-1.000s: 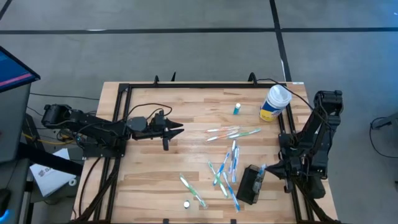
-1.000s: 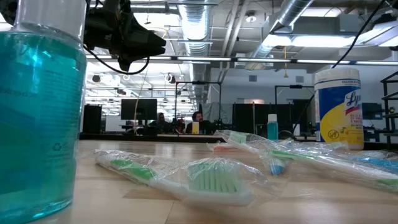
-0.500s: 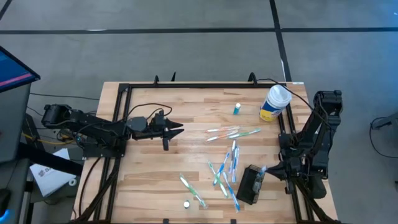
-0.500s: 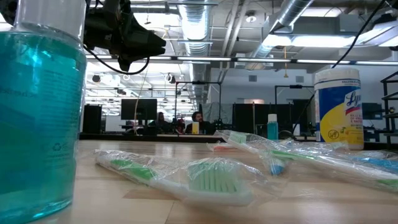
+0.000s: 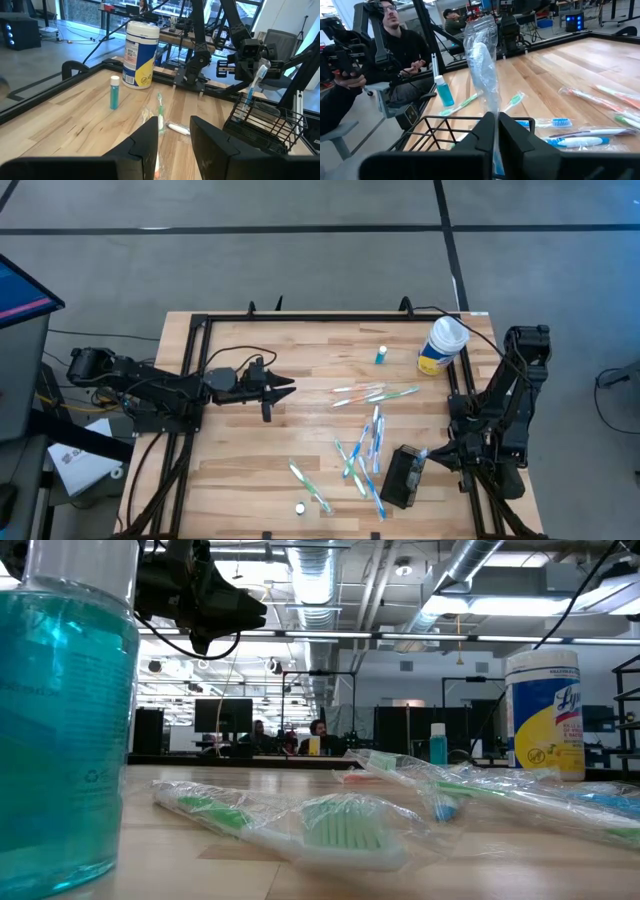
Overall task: Pick & Place toothbrushing station
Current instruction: Put the blue toothbrush into the black wire organizer, then put the orange toothbrush into the black wire organizer
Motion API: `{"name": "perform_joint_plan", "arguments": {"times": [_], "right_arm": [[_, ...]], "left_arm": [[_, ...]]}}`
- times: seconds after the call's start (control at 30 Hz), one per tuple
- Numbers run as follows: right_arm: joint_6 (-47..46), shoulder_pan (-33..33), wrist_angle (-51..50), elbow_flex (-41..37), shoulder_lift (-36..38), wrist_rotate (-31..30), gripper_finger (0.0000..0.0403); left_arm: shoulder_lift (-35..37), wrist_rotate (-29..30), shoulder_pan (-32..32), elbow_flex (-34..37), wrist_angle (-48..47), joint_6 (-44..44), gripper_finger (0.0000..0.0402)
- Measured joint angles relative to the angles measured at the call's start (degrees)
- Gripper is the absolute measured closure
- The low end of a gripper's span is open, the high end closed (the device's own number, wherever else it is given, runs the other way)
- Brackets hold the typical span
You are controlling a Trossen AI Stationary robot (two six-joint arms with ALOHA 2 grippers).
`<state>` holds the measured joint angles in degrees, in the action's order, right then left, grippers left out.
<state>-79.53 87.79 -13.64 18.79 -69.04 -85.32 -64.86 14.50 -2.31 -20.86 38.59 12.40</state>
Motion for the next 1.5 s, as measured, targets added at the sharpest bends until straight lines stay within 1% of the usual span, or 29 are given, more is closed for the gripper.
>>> {"name": "perform_joint_plan", "arguments": {"times": [0.23,0.33,0.43,0.6,0.73,0.87,1.03,1.27,1.5], "right_arm": [[0.0,0.0,0.1,0.0,0.0,1.5,0.0314],[0.0,0.0,0.2,0.0,0.0,1.5,0.0298],[0.0,0.1,0.2,0.0,0.0,1.9,0.0291],[0.0,1.1,-0.1,0.0,1.1,2.4,0.0294],[0.0,2.3,-0.9,0.0,3.7,2.6,0.0303],[1.9,2.6,-1.7,0.0,6.2,3.2,0.0312],[1.9,2.6,-4.1,0.0,9.7,6.1,0.0326],[2.1,2.5,-6.9,0.0,14.4,8.1,0.0341],[2.1,2.5,-9.0,0.0,18.2,9.1,0.0345]], "left_arm": [[0.0,0.0,0.0,0.0,0.0,-0.1,0.0293],[0.0,0.0,0.0,0.0,0.0,-0.1,0.0293],[0.0,0.0,0.0,0.0,0.0,-0.1,0.0293],[0.0,0.0,0.0,0.0,0.0,-0.1,0.0293],[0.0,0.0,0.0,0.0,0.0,-0.1,0.0293],[0.0,0.0,0.0,0.0,0.0,-0.1,0.0293],[0.0,0.0,0.0,0.0,0.0,-0.1,0.0293],[0.0,0.0,0.0,0.0,0.2,1.4,0.0293],[-0.4,0.1,0.0,-0.6,0.4,1.6,0.0293]]}}
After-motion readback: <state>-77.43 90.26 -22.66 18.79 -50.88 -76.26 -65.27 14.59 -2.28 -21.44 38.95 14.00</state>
